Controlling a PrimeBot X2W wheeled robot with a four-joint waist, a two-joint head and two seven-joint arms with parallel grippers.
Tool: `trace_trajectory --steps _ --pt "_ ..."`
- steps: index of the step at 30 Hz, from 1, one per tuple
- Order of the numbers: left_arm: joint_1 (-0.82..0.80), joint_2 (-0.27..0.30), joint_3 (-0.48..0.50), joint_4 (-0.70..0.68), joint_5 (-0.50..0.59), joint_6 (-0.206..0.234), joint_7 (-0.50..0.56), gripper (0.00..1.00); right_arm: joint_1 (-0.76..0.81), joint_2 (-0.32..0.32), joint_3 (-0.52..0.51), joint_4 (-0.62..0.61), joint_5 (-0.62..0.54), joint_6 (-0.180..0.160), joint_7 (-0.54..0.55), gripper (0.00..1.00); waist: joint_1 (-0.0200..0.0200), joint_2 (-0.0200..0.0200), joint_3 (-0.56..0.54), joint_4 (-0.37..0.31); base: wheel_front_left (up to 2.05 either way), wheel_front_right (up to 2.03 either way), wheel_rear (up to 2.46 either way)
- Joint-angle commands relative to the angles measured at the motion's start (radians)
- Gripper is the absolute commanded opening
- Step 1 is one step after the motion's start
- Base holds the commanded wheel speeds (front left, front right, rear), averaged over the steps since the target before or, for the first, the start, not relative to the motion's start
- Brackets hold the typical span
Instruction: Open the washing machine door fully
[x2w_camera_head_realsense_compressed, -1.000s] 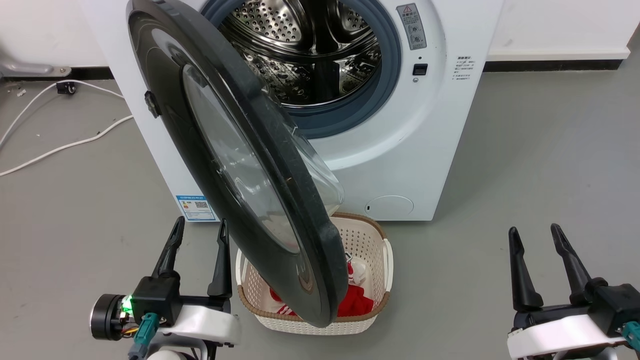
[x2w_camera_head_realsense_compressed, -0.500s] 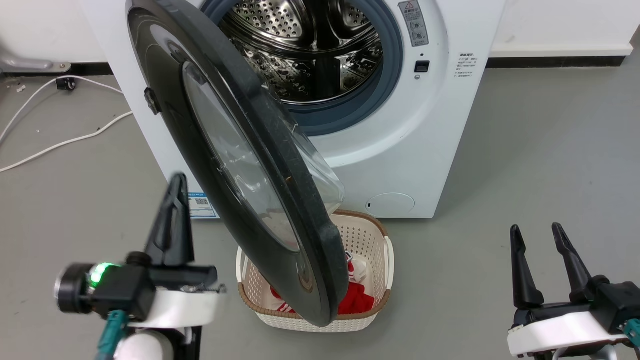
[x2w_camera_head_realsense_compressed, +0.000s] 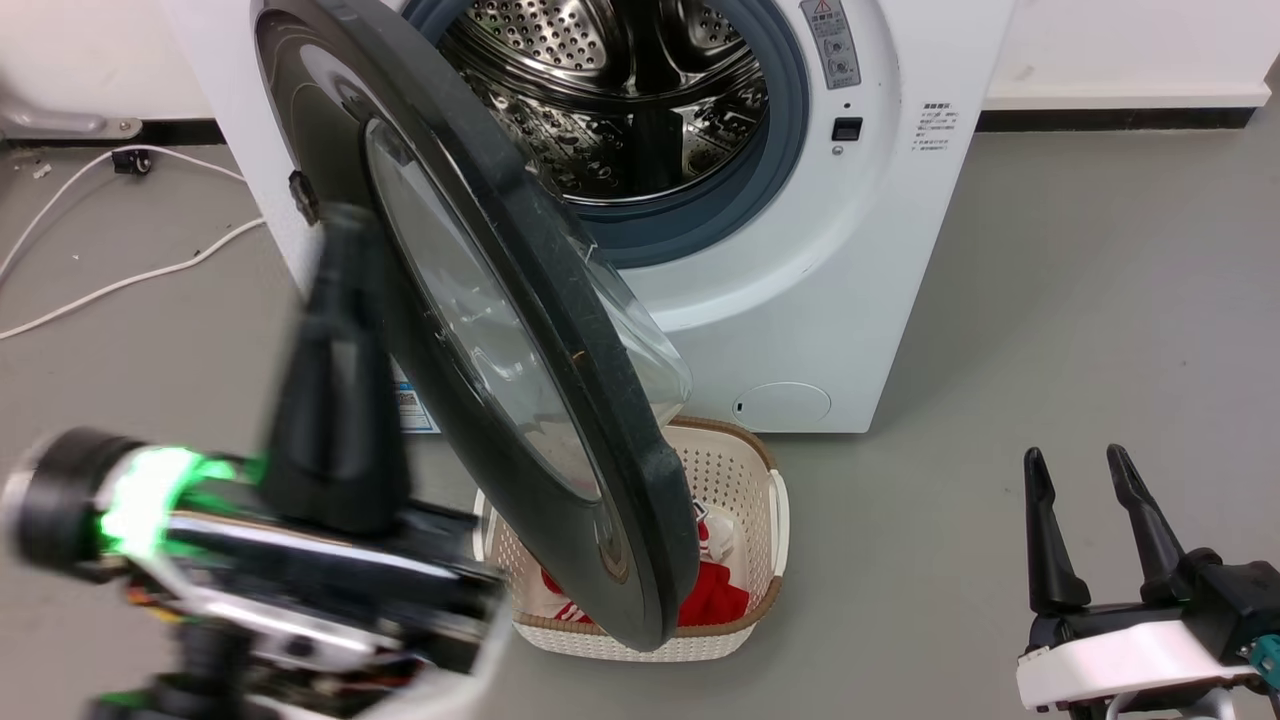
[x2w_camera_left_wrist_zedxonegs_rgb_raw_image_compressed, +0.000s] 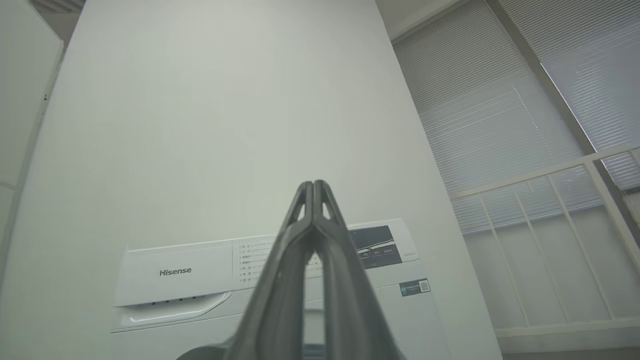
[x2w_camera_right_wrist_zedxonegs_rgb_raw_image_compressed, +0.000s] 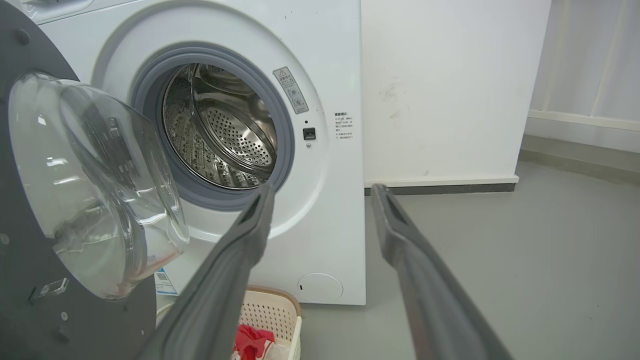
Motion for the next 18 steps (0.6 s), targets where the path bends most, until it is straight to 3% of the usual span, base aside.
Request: trace_trajectory --steps 1,9,18 --pt "-0.004 0.002 -0.033 0.001 -0.004 -0.011 0.0 0.0 -0.014 0.003 -0.001 0.003 0.003 0.0 -0.004 1.0 -0.0001 0.0 0.0 0.0 0.0 0.0 0.0" --pt "0.075 0.026 -0.309 0.182 -0.047 -0.057 0.0 0.0 -0.015 0.003 0.005 0.016 0.013 0.0 -0.002 1.0 -0.0001 0.0 -0.005 -0.005 0.0 0.0 0.0" --pt "0.206 0.093 -0.465 0.518 -0.128 -0.064 -0.001 0.0 -0.004 0.003 0.003 0.027 0.026 0.0 0.0 1.0 -0.0001 0.0 0.0 -0.003 0.0 0.0 0.0"
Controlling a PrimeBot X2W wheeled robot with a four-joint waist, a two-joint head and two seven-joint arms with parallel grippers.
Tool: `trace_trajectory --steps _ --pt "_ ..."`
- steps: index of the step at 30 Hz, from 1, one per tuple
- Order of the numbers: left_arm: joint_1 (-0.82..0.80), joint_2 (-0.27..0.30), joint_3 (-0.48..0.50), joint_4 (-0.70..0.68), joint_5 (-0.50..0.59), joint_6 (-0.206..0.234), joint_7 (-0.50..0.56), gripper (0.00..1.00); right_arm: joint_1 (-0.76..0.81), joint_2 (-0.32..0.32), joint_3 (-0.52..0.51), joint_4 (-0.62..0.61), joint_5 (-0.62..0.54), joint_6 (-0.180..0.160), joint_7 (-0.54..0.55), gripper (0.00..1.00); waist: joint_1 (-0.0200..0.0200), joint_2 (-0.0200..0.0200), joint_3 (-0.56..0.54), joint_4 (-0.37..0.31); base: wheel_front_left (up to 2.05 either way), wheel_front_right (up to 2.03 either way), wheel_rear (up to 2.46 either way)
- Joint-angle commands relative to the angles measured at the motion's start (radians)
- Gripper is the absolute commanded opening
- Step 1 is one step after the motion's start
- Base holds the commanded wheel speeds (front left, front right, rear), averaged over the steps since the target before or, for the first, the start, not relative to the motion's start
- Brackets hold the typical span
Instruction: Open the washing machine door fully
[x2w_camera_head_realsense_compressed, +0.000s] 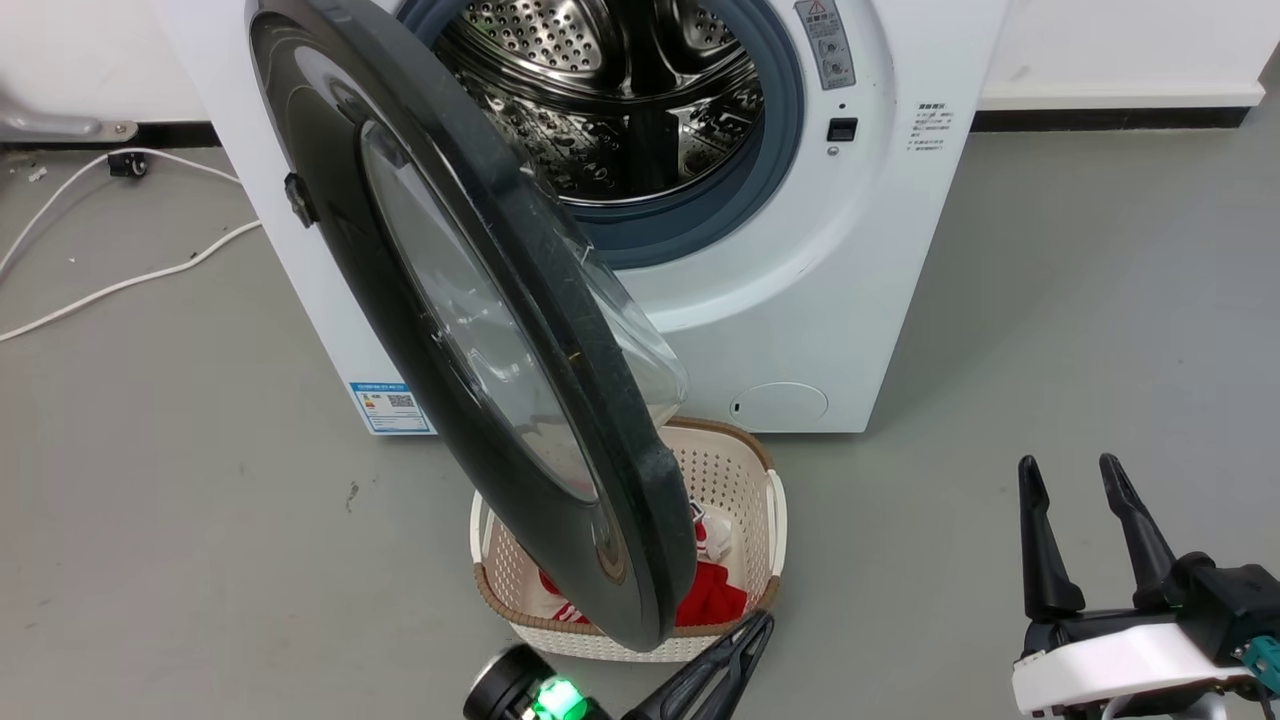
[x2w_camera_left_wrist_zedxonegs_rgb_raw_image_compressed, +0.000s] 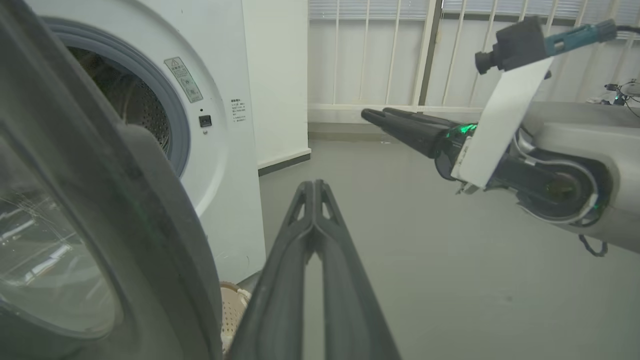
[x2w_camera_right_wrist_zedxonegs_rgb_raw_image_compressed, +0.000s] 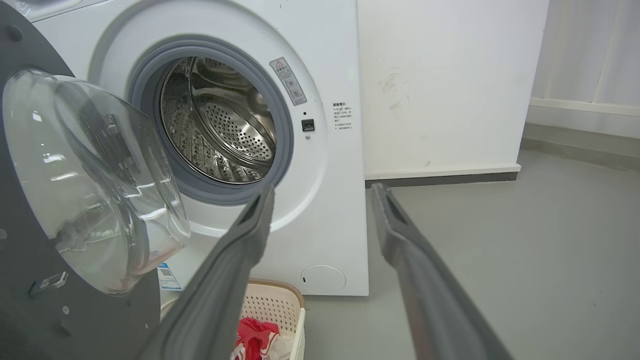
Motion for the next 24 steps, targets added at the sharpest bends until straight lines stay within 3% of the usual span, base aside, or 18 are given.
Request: trace_trajectory --steps 1,17,24 --pt "0.001 0.003 -0.002 0.033 -0.004 -0.001 -0.002 0.0 -0.005 0.002 0.001 0.003 0.008 0.0 -0.001 1.0 0.0 0.0 0.003 0.002 0.0 0.0 0.0" --pt "-0.224 -0.102 0.034 0.265 -0.036 0.036 -0.002 0.0 -0.019 0.002 0.016 0.025 0.028 0.0 -0.001 1.0 0.0 0.0 0.008 -0.008 0.0 0.0 0.0" --pt "-0.26 -0.106 0.038 0.305 -0.075 0.113 -0.002 0.0 -0.021 0.002 0.025 0.038 0.041 0.0 -0.003 1.0 0.0 0.0 0.008 -0.022 0.0 0.0 0.0"
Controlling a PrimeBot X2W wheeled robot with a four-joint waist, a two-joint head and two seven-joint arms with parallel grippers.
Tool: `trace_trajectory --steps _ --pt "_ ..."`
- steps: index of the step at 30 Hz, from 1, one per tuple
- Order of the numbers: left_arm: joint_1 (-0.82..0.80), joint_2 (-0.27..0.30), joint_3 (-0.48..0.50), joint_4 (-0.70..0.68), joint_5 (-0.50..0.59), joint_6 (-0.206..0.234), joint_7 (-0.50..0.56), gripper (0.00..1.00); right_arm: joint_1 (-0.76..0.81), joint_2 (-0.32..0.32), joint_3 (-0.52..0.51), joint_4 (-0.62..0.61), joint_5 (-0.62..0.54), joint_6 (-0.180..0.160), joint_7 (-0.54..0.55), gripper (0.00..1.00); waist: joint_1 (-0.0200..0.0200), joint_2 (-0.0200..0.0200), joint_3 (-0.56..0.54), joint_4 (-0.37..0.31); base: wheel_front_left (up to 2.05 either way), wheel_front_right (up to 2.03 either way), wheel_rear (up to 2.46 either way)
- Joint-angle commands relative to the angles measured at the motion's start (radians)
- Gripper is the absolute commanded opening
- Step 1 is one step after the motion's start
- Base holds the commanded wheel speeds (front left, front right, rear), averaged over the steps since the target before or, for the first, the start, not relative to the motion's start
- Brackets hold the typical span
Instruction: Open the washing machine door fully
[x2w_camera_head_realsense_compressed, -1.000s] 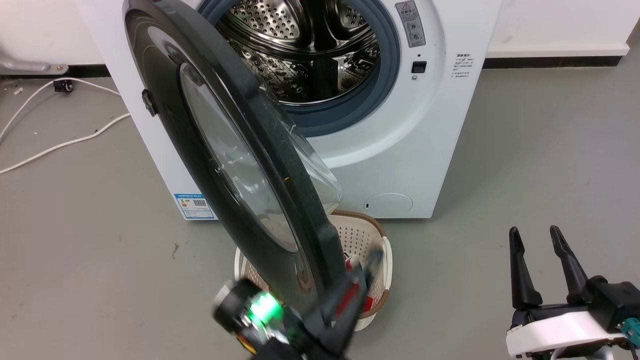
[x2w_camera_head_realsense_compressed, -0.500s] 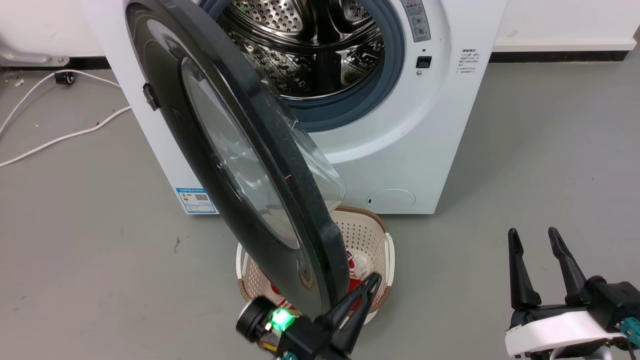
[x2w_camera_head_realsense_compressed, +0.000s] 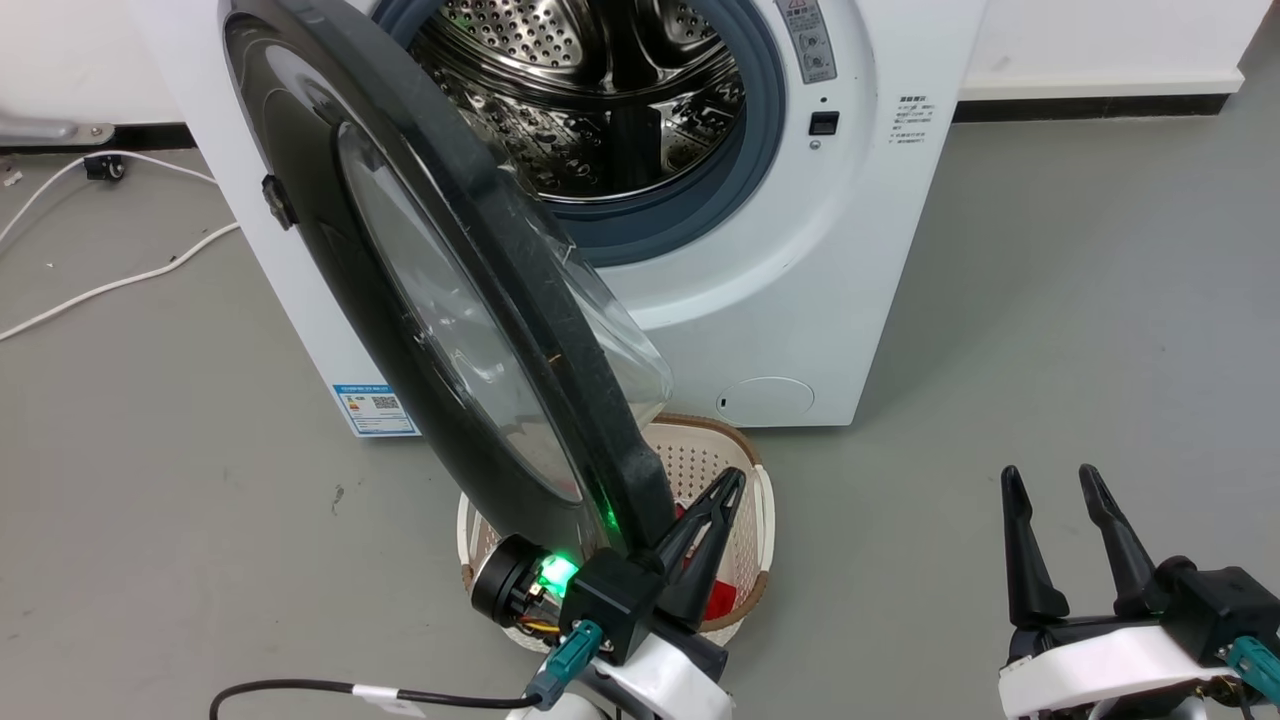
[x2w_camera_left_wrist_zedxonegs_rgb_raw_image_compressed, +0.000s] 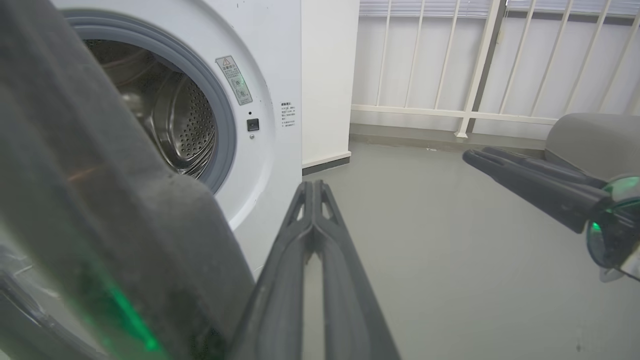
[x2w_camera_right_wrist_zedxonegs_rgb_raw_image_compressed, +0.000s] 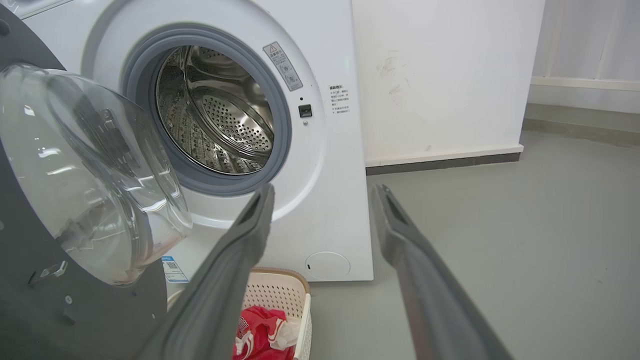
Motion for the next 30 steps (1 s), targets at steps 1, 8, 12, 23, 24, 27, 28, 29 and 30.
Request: trace_trajectory --steps 1,8,12,23,24,27,28,29,30 --pt "-0.01 -0.001 0.003 0.006 -0.003 0.018 -0.002 0.0 -0.017 0.002 0.0 0.003 0.005 0.0 -0.004 1.0 0.0 0.0 0.0 -0.001 0.0 0.0 0.0" --pt "0.022 0.007 0.054 0.008 0.003 0.077 -0.001 0.0 -0.011 0.002 -0.005 0.012 0.016 0.0 -0.008 1.0 0.0 0.0 -0.003 0.008 0.0 0.0 0.0" --pt "0.055 0.019 0.074 -0.018 0.035 0.097 0.001 0.0 -0.012 0.002 0.002 0.015 0.024 0.0 -0.009 1.0 0.0 0.0 0.0 0.017 0.0 0.0 0.0" --pt "0.177 0.038 0.144 -0.128 0.059 0.16 0.001 0.0 -0.014 0.002 0.0 0.002 0.025 0.0 -0.013 1.0 0.0 0.0 0.02 0.086 0.0 0.0 0.0" --pt "0.194 0.037 0.148 -0.147 0.057 0.168 0.001 0.0 -0.011 0.002 -0.002 0.002 0.024 0.0 -0.013 1.0 0.0 0.0 0.019 0.097 0.0 0.0 0.0" --pt "0.229 0.035 0.169 -0.199 0.06 0.19 0.001 0.0 -0.005 0.002 -0.009 -0.001 0.023 0.0 -0.013 1.0 0.0 0.0 0.021 0.133 0.0 0.0 0.0" --pt "0.237 0.034 0.175 -0.214 0.061 0.195 0.001 0.0 -0.002 0.002 -0.013 -0.003 0.022 0.0 -0.014 1.0 0.0 0.0 0.021 0.148 0.0 0.0 0.0" --pt "0.237 0.034 0.175 -0.214 0.061 0.195 0.001 0.0 -0.002 0.002 -0.013 -0.003 0.022 0.0 -0.014 1.0 0.0 0.0 0.021 0.148 0.0 0.0 0.0" --pt "0.246 0.033 0.182 -0.229 0.062 0.202 0.001 0.0 -0.001 0.002 -0.013 -0.004 0.023 0.0 -0.013 1.0 0.0 0.0 0.022 0.16 0.0 0.0 0.0"
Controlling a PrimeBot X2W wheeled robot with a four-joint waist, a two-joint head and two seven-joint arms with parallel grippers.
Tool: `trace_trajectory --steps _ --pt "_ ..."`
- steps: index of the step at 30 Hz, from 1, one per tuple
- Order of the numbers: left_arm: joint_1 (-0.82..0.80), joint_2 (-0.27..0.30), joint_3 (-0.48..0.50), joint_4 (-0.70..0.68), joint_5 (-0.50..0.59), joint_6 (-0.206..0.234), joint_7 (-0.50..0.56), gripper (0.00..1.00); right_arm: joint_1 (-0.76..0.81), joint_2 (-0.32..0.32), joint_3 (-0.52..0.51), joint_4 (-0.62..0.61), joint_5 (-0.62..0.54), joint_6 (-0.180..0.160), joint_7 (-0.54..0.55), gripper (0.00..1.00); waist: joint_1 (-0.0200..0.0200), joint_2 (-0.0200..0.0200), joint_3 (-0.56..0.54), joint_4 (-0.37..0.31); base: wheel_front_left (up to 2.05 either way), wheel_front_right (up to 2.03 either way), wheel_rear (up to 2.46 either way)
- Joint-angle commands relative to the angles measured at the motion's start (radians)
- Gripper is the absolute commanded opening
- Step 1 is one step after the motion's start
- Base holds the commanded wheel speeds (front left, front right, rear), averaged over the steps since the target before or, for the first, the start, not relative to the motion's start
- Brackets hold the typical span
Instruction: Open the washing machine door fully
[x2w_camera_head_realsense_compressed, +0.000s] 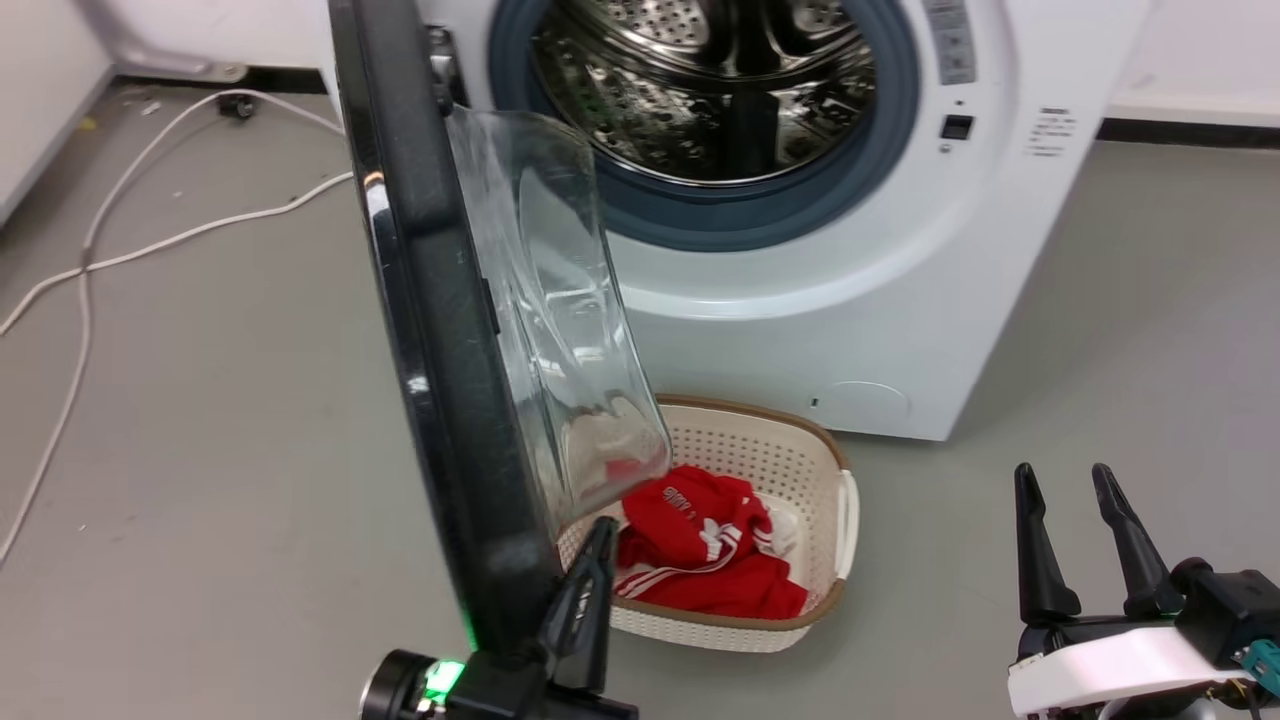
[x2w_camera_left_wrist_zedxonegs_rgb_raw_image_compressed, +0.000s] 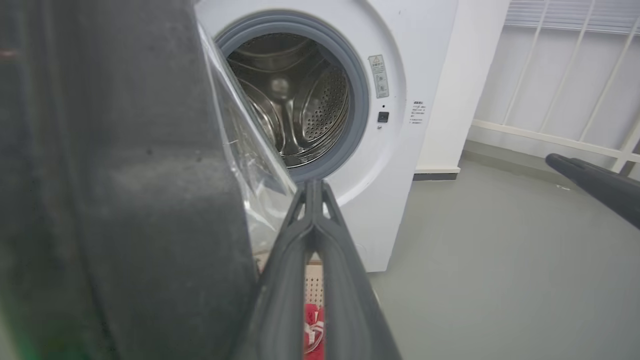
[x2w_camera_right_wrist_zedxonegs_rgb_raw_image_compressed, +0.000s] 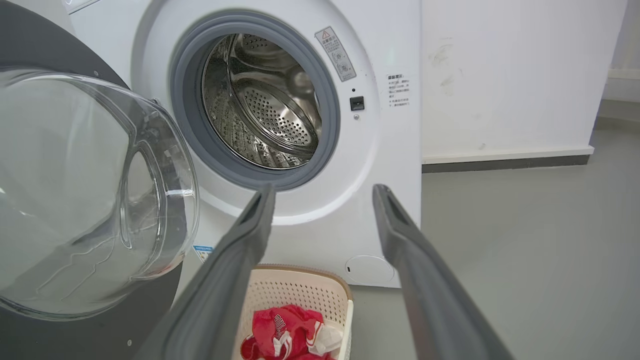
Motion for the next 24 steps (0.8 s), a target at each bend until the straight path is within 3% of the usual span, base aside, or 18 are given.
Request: trace_trajectory --steps 1,13,24 --pt "-0.01 0.019 0.044 -0.007 0.0 0.022 0.004 0.0 -0.001 0.001 -0.001 -0.005 -0.002 -0.001 -0.004 1.0 0.0001 0.0 0.003 0.032 0.0 0.0 0.0" --pt "0.101 0.046 0.144 -0.075 -0.011 0.071 0.003 0.0 0.001 0.001 0.0 -0.02 -0.001 -0.001 0.007 1.0 0.0001 0.0 0.015 0.171 0.0 0.0 0.0" --pt "0.076 0.115 0.328 -0.034 -0.03 0.092 0.004 0.0 -0.028 0.001 0.015 -0.03 -0.005 -0.001 0.016 1.0 0.0001 0.0 0.043 0.183 0.0 0.0 0.0"
